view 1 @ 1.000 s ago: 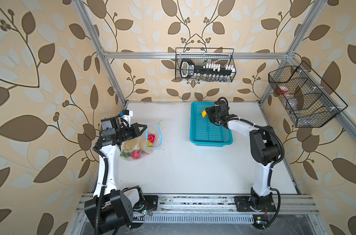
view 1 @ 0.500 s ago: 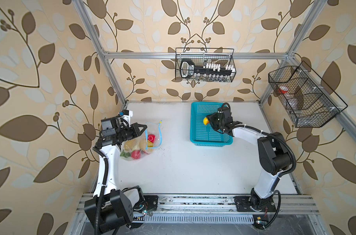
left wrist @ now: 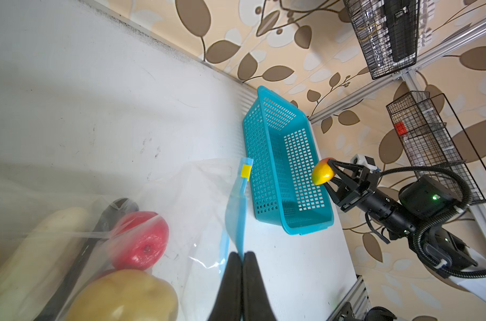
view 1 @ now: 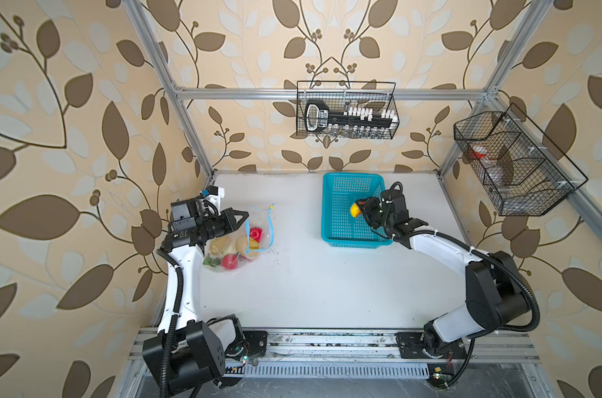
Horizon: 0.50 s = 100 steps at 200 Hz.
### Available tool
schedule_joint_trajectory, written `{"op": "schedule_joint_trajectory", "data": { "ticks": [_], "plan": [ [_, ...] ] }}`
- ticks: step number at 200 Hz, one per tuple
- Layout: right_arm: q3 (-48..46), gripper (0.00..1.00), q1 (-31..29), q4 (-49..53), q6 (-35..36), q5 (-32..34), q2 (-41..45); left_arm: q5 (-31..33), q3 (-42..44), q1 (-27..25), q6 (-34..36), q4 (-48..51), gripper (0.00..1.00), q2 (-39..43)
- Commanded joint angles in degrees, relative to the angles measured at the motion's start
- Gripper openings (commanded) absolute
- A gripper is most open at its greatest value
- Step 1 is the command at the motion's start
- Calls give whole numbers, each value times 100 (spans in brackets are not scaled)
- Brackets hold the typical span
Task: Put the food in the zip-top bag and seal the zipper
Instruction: 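Carry the red mango with the right gripper over the bag opening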
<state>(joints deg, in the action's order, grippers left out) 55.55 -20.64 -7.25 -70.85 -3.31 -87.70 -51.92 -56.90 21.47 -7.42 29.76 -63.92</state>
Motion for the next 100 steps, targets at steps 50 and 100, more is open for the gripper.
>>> {"op": "schedule_joint_trajectory", "data": {
  "ticks": [50,100],
  "plan": [
    [-143,34,-474,-366,425,-269,192,-19,-1,59,144,-112,0,38],
    [26,34,-983,-611,727,-271,125,-45,4,59,145,-107,0,51]
  ]
}}
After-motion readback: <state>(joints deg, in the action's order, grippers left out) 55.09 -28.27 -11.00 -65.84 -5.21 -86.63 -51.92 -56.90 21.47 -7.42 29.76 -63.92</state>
